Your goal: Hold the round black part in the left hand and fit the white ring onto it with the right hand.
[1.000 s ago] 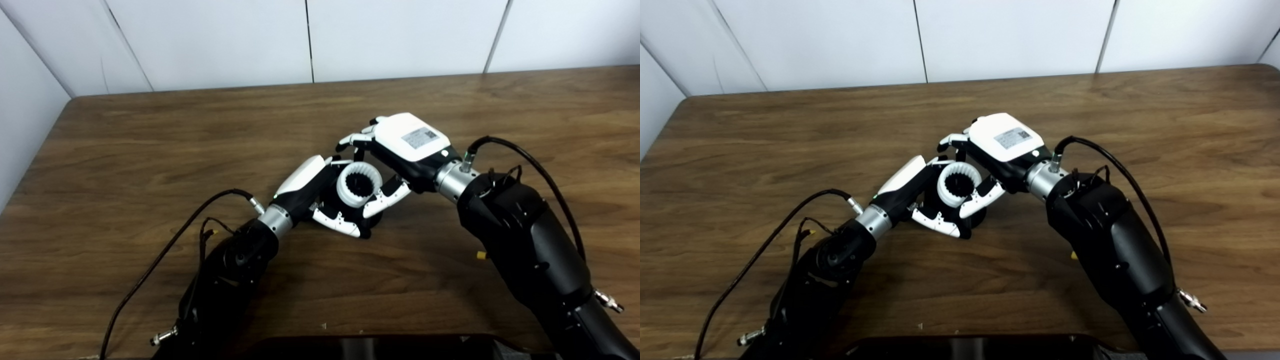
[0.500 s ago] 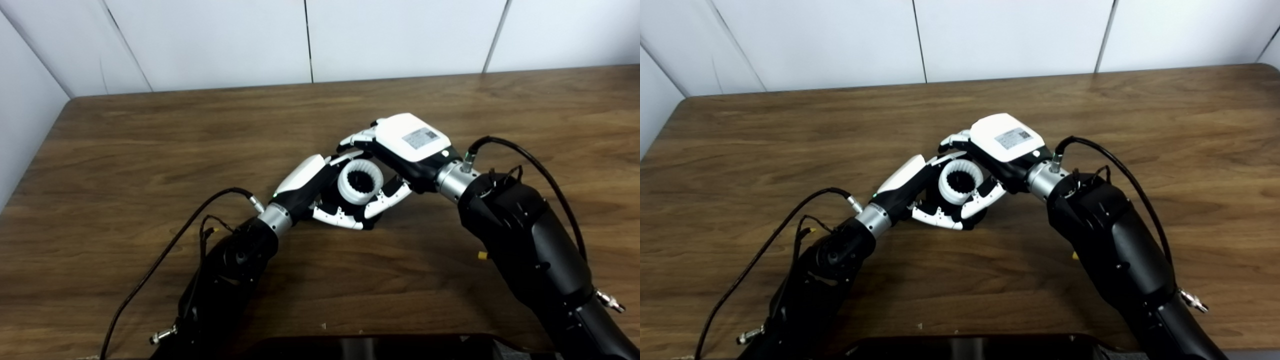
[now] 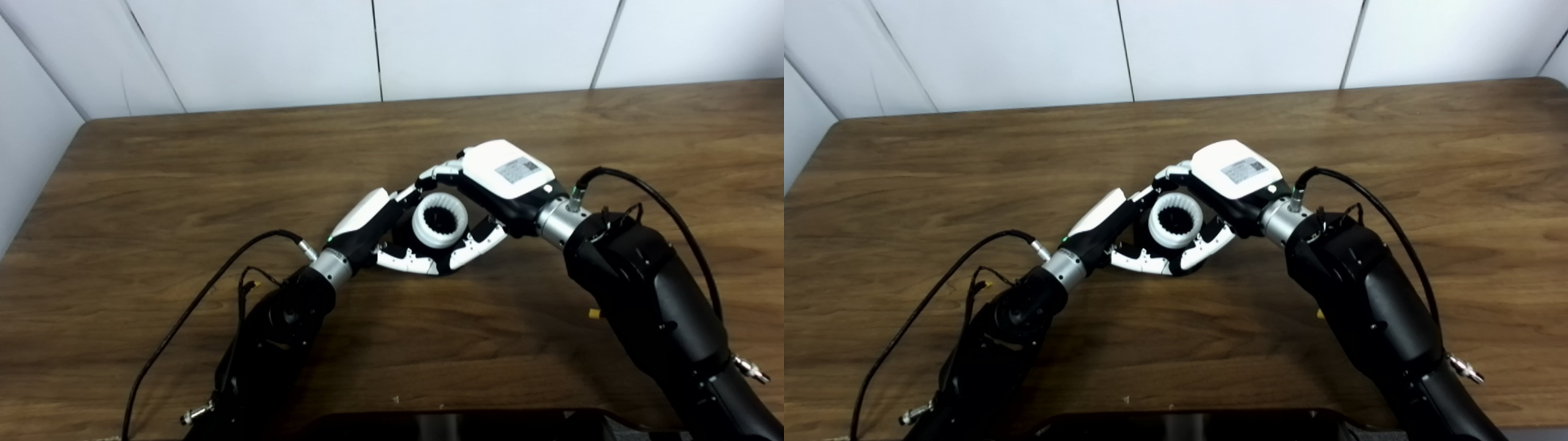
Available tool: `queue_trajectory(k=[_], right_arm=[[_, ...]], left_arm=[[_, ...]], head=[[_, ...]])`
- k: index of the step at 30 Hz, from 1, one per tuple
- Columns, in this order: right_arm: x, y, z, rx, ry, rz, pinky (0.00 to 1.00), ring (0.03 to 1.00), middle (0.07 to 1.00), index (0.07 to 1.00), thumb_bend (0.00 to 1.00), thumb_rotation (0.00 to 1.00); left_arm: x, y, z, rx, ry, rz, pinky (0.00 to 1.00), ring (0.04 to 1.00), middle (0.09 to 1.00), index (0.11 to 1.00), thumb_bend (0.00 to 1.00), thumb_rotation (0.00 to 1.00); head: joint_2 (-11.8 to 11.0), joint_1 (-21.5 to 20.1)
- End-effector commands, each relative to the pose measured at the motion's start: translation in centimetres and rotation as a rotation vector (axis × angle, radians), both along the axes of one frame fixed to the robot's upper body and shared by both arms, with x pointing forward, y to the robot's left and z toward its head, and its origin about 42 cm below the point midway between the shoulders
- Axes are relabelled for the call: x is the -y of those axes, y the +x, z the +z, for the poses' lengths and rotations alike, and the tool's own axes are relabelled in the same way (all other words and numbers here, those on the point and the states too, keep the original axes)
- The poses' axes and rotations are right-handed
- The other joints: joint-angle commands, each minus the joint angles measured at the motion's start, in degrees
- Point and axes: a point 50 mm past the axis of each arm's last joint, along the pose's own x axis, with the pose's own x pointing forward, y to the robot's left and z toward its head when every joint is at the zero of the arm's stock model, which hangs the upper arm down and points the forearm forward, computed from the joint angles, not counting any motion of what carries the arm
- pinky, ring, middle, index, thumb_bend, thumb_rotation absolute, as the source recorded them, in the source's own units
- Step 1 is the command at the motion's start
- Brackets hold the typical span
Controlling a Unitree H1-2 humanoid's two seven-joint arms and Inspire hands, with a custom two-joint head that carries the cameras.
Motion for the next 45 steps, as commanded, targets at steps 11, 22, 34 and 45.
queue_trajectory(k=[11, 22, 34, 45], right_arm=[[0.2, 0.1, 1.6, 0.052, 0.038, -0.004, 0.88, 0.775, 0.801, 0.804, 1.00, 0.51], [1.5, -0.1, 0.9, 0.014, 0.109, -0.040, 0.88, 0.783, 0.803, 0.829, 1.00, 0.55], [3.9, -0.3, -0.6, -0.053, 0.273, -0.130, 0.71, 0.805, 0.858, 0.879, 1.00, 0.62], [4.9, -1.4, -1.9, -0.083, 0.409, -0.177, 0.72, 0.835, 0.878, 0.887, 0.92, 0.89]], left_arm=[[-1.1, 0.4, 1.2, 0.034, 0.011, 0.037, 1.00, 0.982, 0.980, 1.000, 1.00, 0.47], [-1.9, 0.1, 1.0, 0.035, -0.016, 0.056, 0.94, 0.975, 0.985, 1.000, 1.00, 0.51], [-2.6, -0.1, 1.0, 0.009, -0.136, 0.043, 0.90, 0.979, 1.000, 1.000, 1.00, 0.51], [-3.4, -0.8, 0.9, 0.002, -0.262, 0.045, 0.91, 0.996, 1.000, 1.000, 1.00, 0.60]], head=[[0.25, 0.40], [0.25, 0.31], [-0.06, -0.03], [-0.01, -0.03]])
